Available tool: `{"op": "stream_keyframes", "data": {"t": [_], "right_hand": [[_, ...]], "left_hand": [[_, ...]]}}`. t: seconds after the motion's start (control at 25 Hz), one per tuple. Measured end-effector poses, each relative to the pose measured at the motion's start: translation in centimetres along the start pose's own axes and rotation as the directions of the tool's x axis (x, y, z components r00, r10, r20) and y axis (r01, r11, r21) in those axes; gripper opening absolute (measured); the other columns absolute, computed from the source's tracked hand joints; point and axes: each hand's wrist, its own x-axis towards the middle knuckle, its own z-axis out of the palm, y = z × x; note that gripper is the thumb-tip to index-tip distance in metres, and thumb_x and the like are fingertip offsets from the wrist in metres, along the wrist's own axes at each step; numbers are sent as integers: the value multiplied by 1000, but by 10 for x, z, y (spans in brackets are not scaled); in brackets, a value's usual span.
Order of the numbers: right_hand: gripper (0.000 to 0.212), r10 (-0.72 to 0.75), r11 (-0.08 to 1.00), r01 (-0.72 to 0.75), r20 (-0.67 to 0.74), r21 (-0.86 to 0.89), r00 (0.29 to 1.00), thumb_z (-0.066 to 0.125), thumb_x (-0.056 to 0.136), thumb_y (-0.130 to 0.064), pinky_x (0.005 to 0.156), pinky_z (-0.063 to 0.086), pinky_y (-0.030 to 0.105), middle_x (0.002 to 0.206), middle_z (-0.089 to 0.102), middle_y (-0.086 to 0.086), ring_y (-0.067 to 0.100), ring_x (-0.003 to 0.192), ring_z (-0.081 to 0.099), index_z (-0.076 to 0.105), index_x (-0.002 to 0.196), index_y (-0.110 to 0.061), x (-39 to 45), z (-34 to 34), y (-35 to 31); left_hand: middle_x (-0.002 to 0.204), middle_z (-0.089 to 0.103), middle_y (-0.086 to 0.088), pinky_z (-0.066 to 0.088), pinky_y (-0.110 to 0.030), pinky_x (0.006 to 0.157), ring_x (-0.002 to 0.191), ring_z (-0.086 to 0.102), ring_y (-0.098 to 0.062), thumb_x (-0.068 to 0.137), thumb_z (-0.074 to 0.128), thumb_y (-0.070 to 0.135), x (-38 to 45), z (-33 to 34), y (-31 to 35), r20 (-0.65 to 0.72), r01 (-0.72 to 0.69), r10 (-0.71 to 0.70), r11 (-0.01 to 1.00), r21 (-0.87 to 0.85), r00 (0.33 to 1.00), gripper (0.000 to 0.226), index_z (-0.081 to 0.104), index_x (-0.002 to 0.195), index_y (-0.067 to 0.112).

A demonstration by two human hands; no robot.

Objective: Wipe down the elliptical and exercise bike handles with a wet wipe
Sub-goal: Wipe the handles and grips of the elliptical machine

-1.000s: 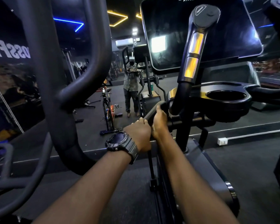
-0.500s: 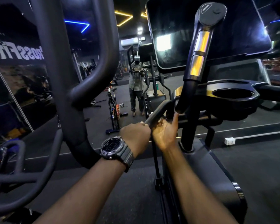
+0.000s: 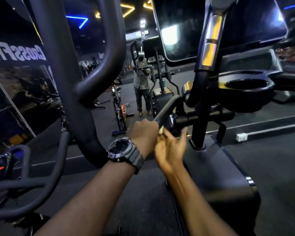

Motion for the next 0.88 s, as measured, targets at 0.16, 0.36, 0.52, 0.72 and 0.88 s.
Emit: {"op": "stream_keyframes", "data": {"t": [0.16,0.36,0.52,0.72,0.88], "right_hand": [[89,-37,999,38,-41,14,998,32,85,-81,86,50,32,94,70,11,22,94,65,57,119,-3,8,19,-11],[99,-37,998,36,-11,-60,999,43,75,-87,98,42,38,114,58,19,27,105,56,57,123,-2,-16,12,9],[95,-26,999,26,-25,-25,999,40,78,-86,90,47,34,102,64,15,23,92,63,57,120,-2,-22,21,7],[88,0,999,0,-10,-53,1000,36,79,-87,71,42,28,84,59,8,15,73,56,59,102,-5,-48,21,23],[89,3,998,-3,3,-63,1000,34,78,-86,76,45,27,87,66,7,15,80,62,61,105,-5,-63,31,23]], "left_hand": [[110,64,-17,50,-41,80,102,62,-38,99,46,13,-2,-3,2,26,10,-10,1000,-12,1000,26,60,120,7],[111,63,-18,50,-42,77,102,63,-39,96,49,6,-4,2,0,5,5,-5,999,39,1000,29,59,123,7],[116,62,-17,50,-43,81,106,61,-39,98,47,10,-11,-2,0,34,29,-31,999,40,999,30,59,126,9],[115,63,-17,52,-42,82,105,63,-37,97,53,11,-16,-5,-3,32,28,-30,996,89,999,30,59,125,8],[110,66,-14,46,-36,70,98,65,-35,98,53,21,-36,-10,-11,-61,-28,39,985,168,997,24,62,117,10]]}}
